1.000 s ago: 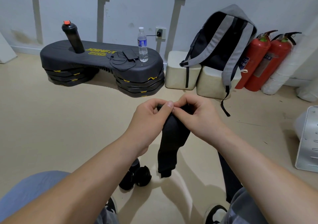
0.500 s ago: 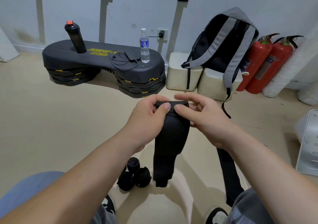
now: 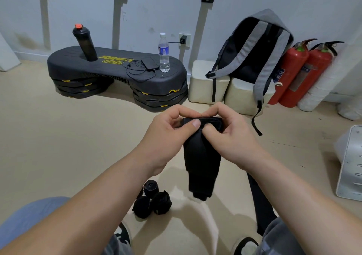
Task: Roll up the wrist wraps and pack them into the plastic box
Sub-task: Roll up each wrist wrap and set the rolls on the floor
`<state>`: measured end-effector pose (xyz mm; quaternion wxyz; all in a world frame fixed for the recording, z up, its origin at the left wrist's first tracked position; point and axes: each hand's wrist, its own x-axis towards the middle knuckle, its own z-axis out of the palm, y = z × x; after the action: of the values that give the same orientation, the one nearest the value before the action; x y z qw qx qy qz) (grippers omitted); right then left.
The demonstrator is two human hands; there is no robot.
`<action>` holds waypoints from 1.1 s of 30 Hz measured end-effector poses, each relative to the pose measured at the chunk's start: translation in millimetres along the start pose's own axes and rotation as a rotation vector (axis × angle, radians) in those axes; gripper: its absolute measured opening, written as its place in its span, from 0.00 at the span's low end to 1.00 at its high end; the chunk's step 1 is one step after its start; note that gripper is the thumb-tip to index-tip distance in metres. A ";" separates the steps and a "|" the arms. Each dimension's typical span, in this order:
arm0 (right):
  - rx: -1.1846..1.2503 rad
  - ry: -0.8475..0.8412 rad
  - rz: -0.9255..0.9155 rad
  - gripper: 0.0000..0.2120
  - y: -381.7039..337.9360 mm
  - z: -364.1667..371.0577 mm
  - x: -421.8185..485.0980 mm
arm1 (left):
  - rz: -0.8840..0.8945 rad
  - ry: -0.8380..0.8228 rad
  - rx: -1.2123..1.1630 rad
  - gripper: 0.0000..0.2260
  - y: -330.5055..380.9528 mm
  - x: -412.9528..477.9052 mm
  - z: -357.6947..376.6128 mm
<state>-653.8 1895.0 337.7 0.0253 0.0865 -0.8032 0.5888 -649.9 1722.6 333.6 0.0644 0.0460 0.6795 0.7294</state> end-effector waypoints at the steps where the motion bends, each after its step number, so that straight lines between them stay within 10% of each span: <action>1: -0.016 0.000 -0.024 0.10 1.0 -0.2 0.0 | -0.051 -0.010 -0.060 0.02 1.8 0.2 0.8; 8: -0.152 -0.021 -0.134 0.11 6.7 1.6 -1.7 | -0.232 -0.057 -0.019 0.18 -3.1 1.3 6.8; 27: 0.392 -0.267 0.309 0.24 2.2 -10.5 4.9 | -0.009 0.048 0.010 0.05 -2.1 1.6 -0.1; 33: 0.477 -0.194 0.233 0.10 2.7 -9.8 1.7 | 0.124 0.051 0.207 0.10 -0.7 -2.6 -1.4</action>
<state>-656.5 1904.9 338.3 -0.1403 0.0531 -0.6453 0.7490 -647.5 1720.9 332.8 -0.0033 0.0760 0.7485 0.6587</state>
